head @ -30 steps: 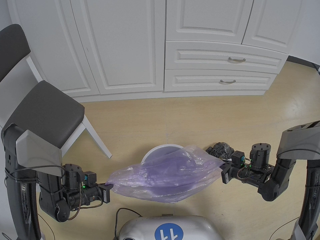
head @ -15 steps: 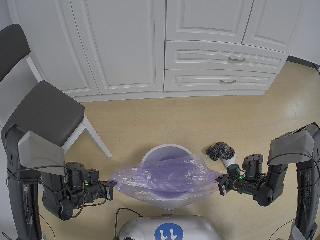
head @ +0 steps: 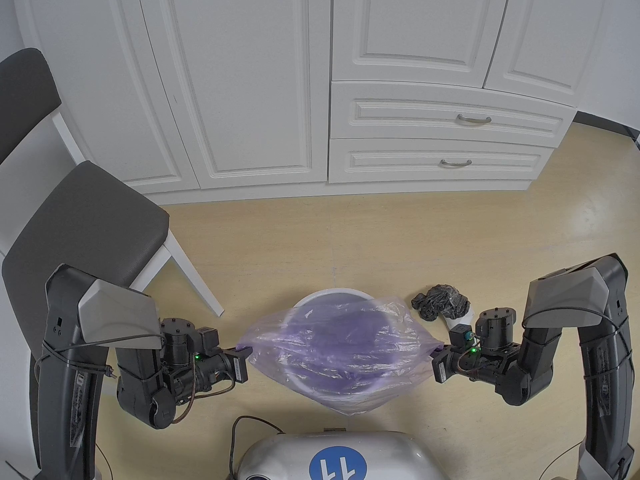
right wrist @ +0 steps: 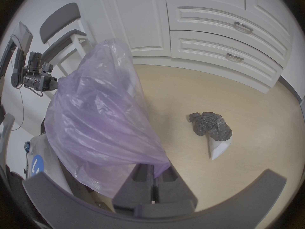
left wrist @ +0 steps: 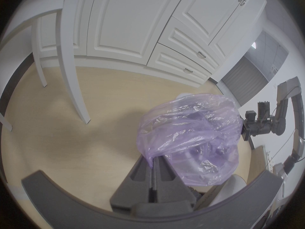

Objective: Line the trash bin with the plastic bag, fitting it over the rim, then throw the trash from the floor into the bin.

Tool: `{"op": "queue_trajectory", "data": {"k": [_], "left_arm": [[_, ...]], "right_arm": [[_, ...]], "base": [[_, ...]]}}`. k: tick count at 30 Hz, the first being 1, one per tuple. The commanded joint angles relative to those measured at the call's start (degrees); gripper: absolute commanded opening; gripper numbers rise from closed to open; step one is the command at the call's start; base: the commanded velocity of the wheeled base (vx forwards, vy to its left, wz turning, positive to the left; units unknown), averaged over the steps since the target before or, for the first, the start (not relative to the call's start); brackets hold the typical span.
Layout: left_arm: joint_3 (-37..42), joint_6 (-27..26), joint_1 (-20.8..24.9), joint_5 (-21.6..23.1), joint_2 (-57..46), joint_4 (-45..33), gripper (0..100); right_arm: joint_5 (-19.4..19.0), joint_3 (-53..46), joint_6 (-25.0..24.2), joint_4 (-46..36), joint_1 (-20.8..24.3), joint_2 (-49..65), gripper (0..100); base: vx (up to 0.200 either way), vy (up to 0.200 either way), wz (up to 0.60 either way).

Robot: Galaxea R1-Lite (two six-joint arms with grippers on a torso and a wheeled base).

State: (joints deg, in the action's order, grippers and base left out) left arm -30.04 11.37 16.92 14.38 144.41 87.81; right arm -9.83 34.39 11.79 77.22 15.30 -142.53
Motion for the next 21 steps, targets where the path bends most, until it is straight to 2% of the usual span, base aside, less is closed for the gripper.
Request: {"op": "queue_trajectory", "data": {"k": [1, 5, 8, 12, 21], "left_arm": [[-4.77, 1.37, -0.13, -0.06, 1.31, -0.01, 0], [-7.67, 4.45, -0.48, -1.11, 0.70, -0.01, 0], [-7.05, 6.38, -1.63, -1.38, -1.06, -0.01, 0], [-4.42, 6.03, -2.07, -1.03, -1.50, 0.08, 0], [0.51, 5.41, 2.77, -1.29, -1.59, 0.08, 0]], "right_arm": [[1.74, 3.40, -0.80, -0.14, -0.27, -2.31, 0], [4.64, 6.30, -0.80, -1.63, -0.97, -2.49, 0], [4.82, 7.62, -0.80, -2.77, -1.32, -2.05, 0], [4.64, 7.71, -0.80, -2.95, -1.32, -2.66, 0], [3.59, 3.75, -0.45, -2.42, -0.53, -1.70, 0]], "base": [[0.000, 0.000, 0.00], [0.000, 0.000, 0.00], [0.000, 0.000, 0.00], [0.000, 0.000, 0.00], [0.000, 0.000, 0.00]]}}
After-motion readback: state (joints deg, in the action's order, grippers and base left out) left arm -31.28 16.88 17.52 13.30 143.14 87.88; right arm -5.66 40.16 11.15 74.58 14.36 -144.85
